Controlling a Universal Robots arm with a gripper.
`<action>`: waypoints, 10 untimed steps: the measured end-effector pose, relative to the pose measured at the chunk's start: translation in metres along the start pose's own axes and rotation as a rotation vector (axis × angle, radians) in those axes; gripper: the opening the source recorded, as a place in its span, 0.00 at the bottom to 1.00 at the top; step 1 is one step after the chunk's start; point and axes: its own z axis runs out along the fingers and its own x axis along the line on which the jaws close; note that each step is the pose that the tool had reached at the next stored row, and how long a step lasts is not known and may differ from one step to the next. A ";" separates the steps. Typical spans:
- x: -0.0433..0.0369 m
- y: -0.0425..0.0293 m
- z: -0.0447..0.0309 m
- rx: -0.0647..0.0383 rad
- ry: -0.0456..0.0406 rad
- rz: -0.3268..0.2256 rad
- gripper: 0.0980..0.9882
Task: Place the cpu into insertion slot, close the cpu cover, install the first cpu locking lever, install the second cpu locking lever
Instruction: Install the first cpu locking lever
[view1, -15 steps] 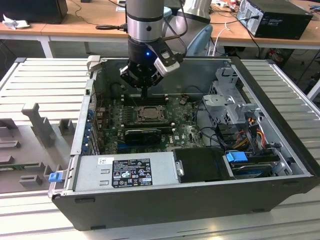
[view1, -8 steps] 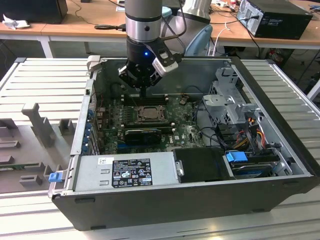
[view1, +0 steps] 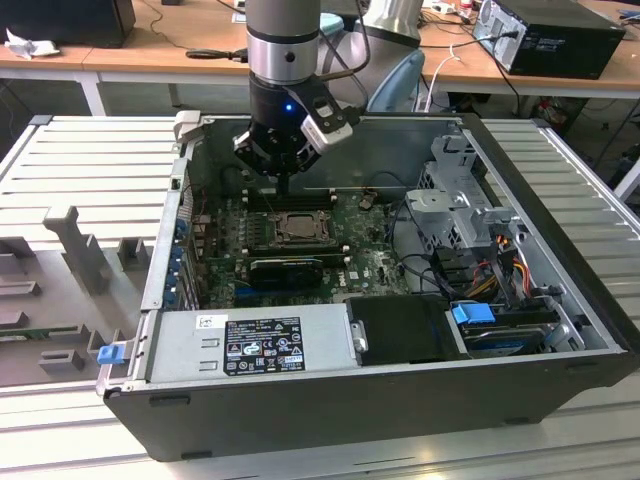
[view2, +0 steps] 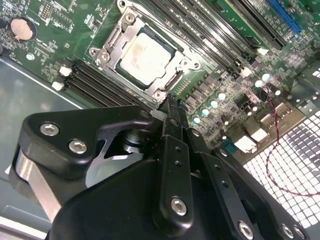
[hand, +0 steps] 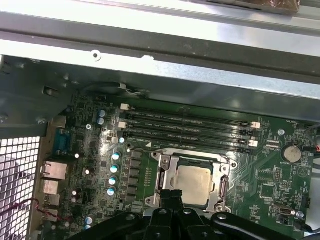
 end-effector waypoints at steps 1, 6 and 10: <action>0.0010 0.0002 0.0000 0.000 0.0001 0.000 0.01; 0.0059 0.0008 0.0000 0.000 0.0000 0.000 0.01; 0.0126 0.0016 0.0001 0.000 0.0001 0.000 0.01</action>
